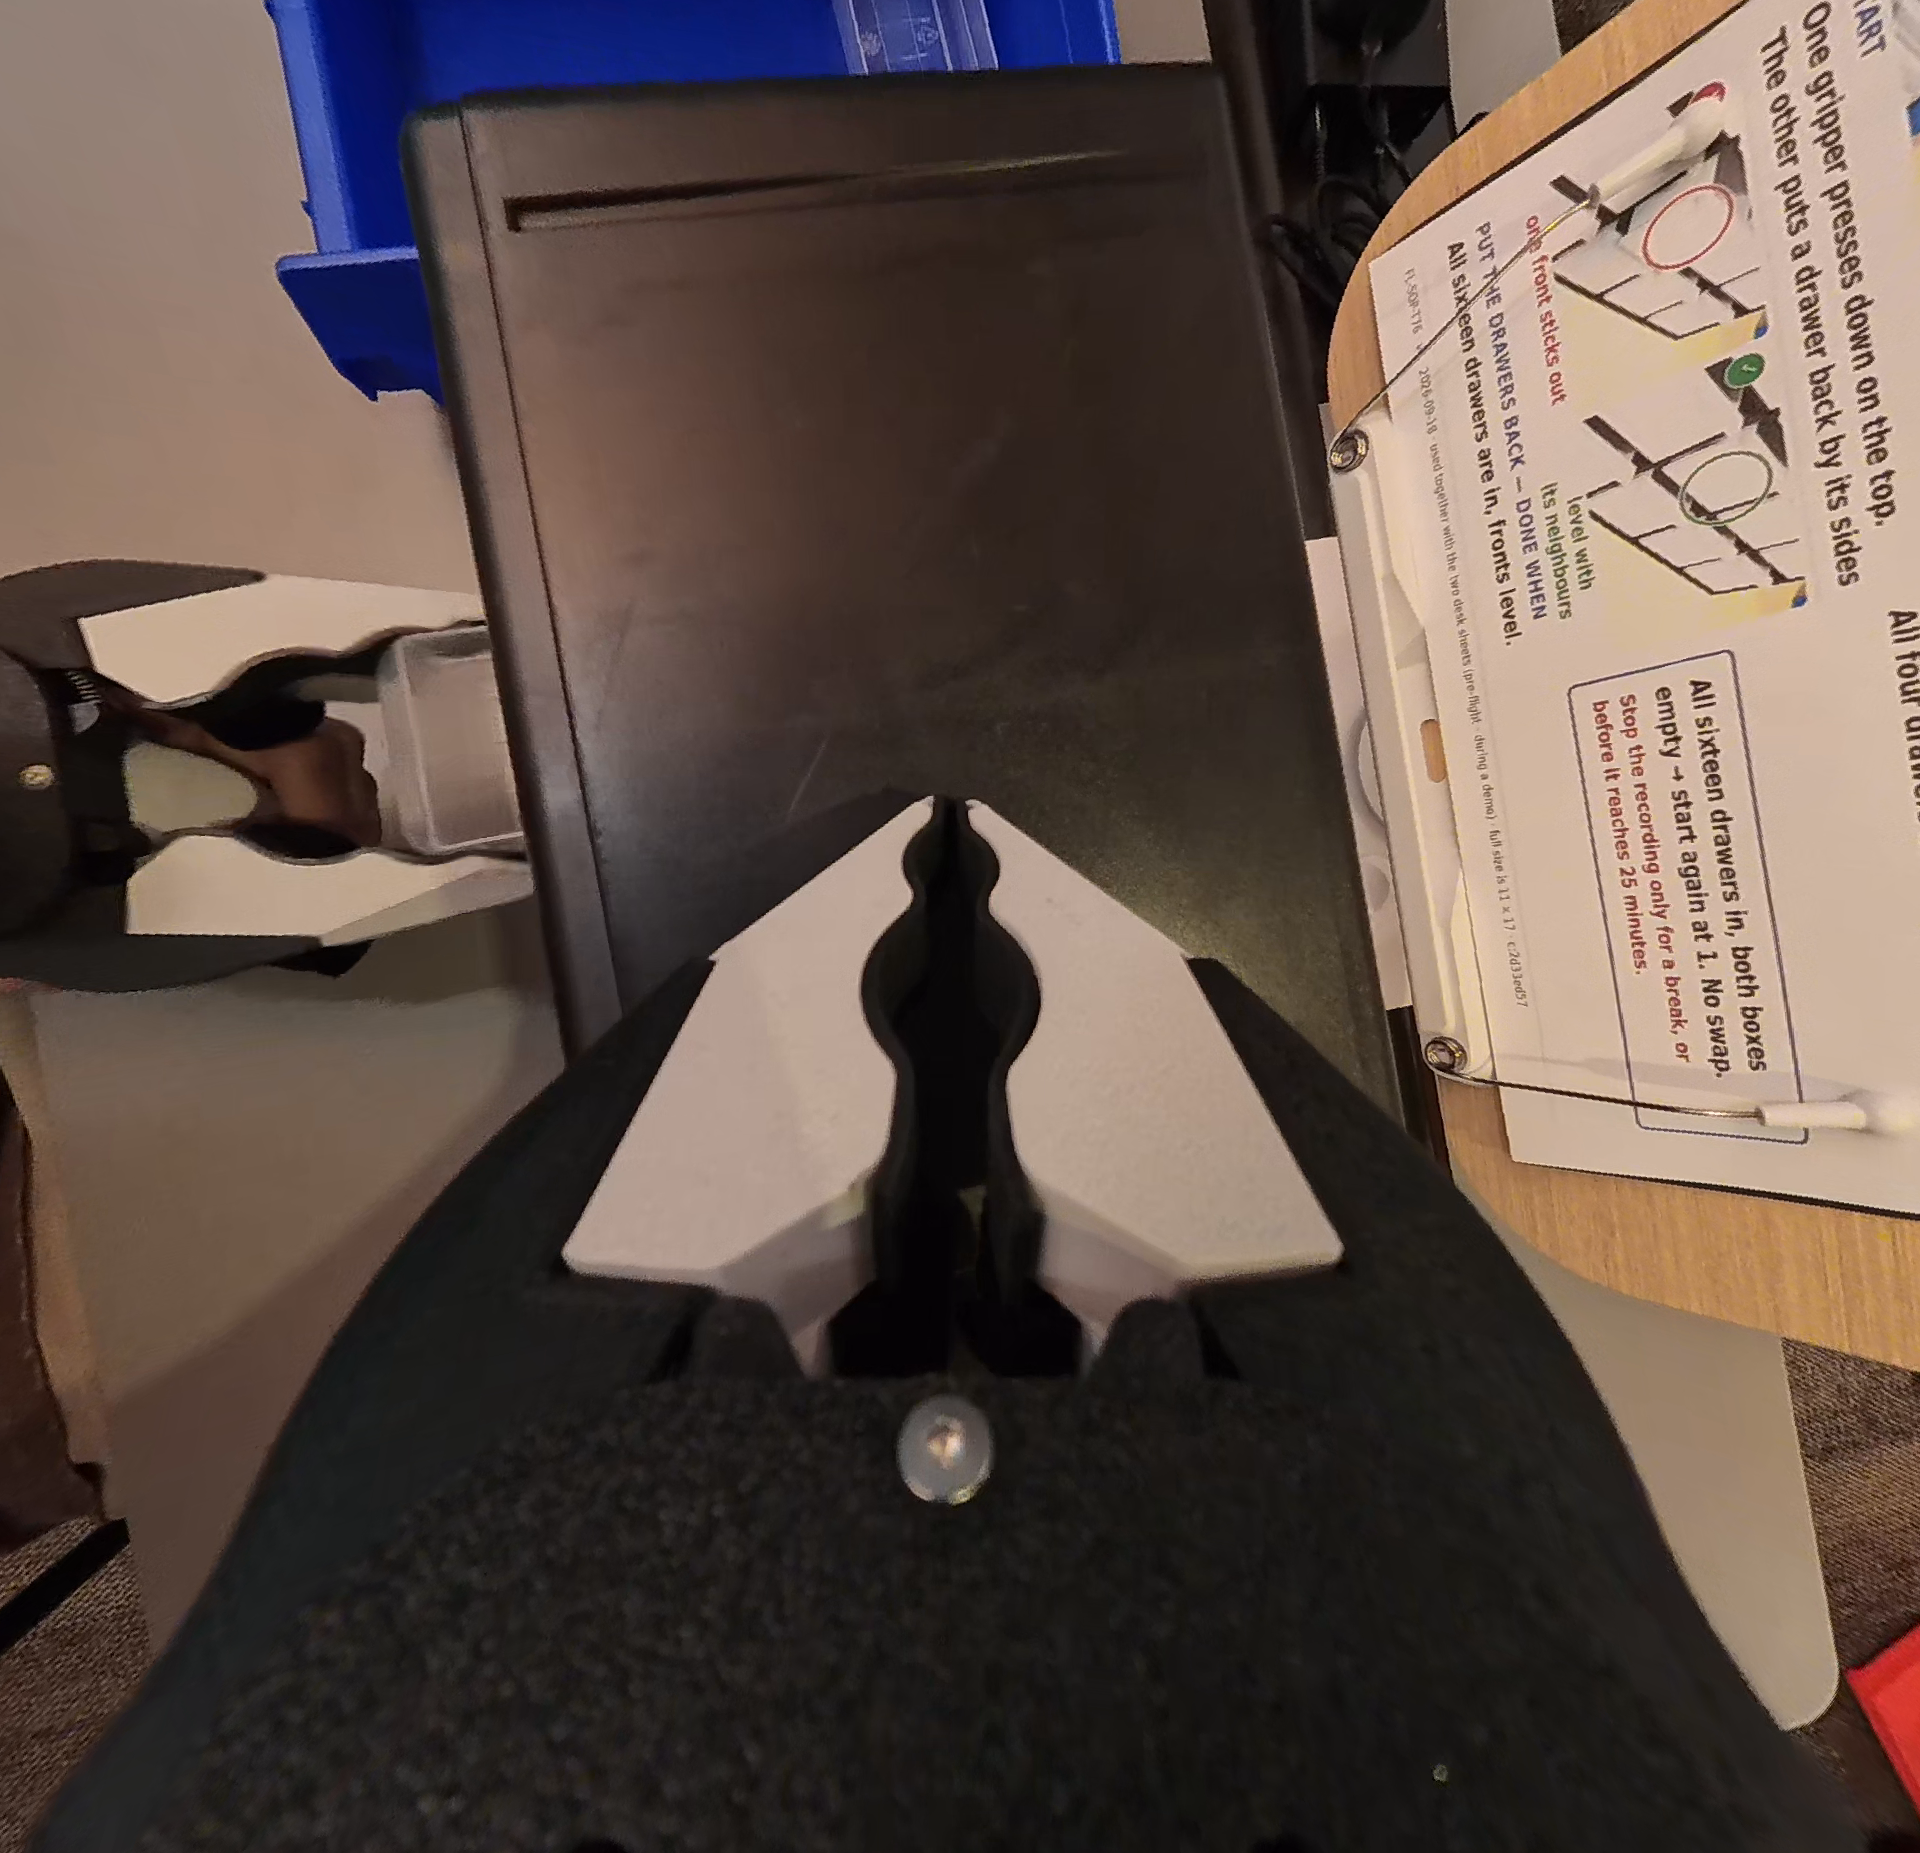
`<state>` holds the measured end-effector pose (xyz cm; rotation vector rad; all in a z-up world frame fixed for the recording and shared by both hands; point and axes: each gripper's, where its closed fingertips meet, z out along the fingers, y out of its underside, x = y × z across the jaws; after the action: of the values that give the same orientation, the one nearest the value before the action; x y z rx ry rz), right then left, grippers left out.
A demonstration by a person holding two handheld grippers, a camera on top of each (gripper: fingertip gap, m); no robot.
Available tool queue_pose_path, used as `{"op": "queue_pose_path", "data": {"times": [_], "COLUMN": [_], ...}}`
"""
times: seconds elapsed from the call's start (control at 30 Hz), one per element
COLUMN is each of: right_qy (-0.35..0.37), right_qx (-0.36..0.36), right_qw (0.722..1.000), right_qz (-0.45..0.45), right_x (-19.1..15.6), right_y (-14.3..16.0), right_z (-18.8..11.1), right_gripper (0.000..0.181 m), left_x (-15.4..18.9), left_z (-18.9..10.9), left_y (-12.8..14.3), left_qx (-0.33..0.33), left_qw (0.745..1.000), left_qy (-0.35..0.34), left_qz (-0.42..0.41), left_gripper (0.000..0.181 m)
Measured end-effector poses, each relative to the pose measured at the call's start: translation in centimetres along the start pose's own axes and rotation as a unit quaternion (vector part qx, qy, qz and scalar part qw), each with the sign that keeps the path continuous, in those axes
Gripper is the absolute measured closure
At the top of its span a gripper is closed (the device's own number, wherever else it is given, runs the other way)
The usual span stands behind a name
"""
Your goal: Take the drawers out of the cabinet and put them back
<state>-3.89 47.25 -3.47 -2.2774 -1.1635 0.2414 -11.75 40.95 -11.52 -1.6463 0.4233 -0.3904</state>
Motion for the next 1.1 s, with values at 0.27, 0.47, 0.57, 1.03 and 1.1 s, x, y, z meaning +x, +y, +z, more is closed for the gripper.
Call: {"op": "queue_pose_path", "data": {"times": [0.27, 0.47, 0.57, 1.03, 1.1], "right_qy": [0.0, -0.003, -0.003, 0.002, 0.001], "right_qx": [-0.002, 0.002, 0.007, -0.004, -0.001], "right_qw": [1.0, 1.0, 1.0, 1.0, 1.0], "right_qz": [0.0, 0.002, 0.008, 0.004, 0.006], "right_x": [0.0, 0.0, 0.0, 0.0, 0.0], "right_y": [0.0, 0.0, 0.0, 0.0, 0.0], "right_z": [0.0, 0.0, 0.0, 0.0, 0.0], "right_gripper": [0.181, 0.181, 0.181, 0.181, 0.181], "left_x": [-0.1, 0.1, 0.7, 0.4, 0.4], "left_z": [0.3, -4.2, -3.8, 1.9, 2.4], "left_y": [-1.2, 0.7, 1.3, -0.1, -0.1], "left_qx": [0.022, 0.009, 0.006, 0.004, 0.002], "left_qw": [1.0, 0.999, 1.0, 1.0, 1.0], "left_qy": [0.02, 0.012, 0.007, -0.005, -0.002], "left_qz": [0.009, -0.032, -0.015, -0.008, -0.006], "left_gripper": [0.097, 0.123, 0.128, 0.141, 0.142]}}
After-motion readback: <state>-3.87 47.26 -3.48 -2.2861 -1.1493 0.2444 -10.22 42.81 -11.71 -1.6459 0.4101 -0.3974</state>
